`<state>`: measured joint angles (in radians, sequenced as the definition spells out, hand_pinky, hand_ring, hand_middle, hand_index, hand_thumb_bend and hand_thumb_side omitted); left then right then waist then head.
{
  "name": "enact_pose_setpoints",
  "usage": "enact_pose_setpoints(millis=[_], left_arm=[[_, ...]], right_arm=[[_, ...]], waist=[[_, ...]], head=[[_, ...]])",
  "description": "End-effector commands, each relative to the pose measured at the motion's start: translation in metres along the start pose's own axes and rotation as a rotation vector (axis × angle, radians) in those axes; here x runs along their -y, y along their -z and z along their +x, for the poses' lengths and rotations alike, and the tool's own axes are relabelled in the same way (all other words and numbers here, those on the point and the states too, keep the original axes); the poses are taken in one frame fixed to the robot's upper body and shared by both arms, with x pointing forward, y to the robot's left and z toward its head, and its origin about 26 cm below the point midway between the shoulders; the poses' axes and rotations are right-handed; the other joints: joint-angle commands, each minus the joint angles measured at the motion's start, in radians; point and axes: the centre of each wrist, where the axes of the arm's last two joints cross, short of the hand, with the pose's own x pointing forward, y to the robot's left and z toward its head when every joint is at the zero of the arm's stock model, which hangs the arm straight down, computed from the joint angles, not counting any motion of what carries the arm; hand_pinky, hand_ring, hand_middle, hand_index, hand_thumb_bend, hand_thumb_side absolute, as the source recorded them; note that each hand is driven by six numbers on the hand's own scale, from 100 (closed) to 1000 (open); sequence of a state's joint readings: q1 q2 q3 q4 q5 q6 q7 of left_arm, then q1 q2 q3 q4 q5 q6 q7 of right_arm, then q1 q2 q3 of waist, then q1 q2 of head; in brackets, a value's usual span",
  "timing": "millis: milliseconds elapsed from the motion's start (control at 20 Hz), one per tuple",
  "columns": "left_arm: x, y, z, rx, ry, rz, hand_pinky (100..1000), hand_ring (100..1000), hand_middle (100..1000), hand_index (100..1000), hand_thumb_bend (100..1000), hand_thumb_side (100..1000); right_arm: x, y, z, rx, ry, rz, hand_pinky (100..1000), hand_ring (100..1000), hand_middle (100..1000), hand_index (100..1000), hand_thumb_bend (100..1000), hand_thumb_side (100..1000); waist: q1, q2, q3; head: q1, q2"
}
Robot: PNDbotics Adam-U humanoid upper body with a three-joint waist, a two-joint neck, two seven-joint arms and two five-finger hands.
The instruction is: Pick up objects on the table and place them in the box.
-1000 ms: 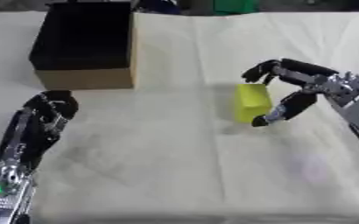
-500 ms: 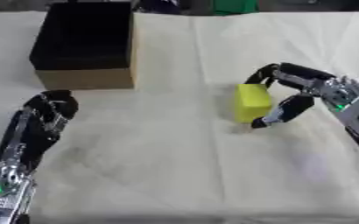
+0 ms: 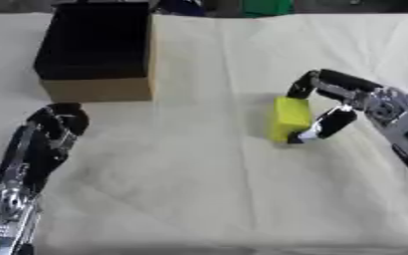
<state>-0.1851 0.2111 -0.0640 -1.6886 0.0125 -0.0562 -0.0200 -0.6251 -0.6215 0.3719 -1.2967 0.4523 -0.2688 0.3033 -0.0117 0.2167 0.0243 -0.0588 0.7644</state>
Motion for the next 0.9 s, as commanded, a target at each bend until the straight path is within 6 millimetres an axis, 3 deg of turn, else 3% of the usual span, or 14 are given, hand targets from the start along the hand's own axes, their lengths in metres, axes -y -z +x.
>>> enact_pose_setpoints(millis=[50, 100, 300, 550, 900], left_arm=[[-0.003, 0.002, 0.006, 0.022, 0.01, -0.003, 678, 600, 596, 701, 600, 548], [-0.003, 0.002, 0.006, 0.022, 0.01, -0.003, 678, 600, 596, 701, 600, 548], [-0.003, 0.002, 0.006, 0.021, 0.01, -0.004, 679, 600, 596, 701, 599, 549], [-0.003, 0.002, 0.005, 0.018, 0.011, -0.005, 679, 600, 595, 701, 600, 548], [-0.003, 0.001, 0.004, 0.013, 0.016, -0.015, 679, 599, 595, 701, 601, 549]], right_arm=[[0.015, -0.002, 0.0, -0.007, -0.033, -0.082, 628, 642, 300, 476, 496, 214], [0.016, -0.002, 0.0, -0.01, -0.031, -0.104, 614, 620, 273, 449, 379, 169], [0.02, -0.001, 0.003, -0.016, -0.026, -0.17, 600, 601, 249, 427, 310, 100], [0.037, 0.001, 0.014, 0.015, -0.045, -0.221, 601, 599, 246, 425, 310, 100], [0.09, 0.009, 0.042, 0.1, -0.123, -0.306, 613, 604, 254, 428, 371, 100]], waist=[[0.0, -0.015, -0.001], [0.0, -0.015, -0.002], [0.0, -0.016, -0.002], [-0.003, -0.02, -0.002], [-0.01, -0.024, 0.008]], head=[[-0.001, -0.003], [-0.002, -0.002], [-0.003, -0.001], [-0.002, 0.0], [-0.004, -0.003]])
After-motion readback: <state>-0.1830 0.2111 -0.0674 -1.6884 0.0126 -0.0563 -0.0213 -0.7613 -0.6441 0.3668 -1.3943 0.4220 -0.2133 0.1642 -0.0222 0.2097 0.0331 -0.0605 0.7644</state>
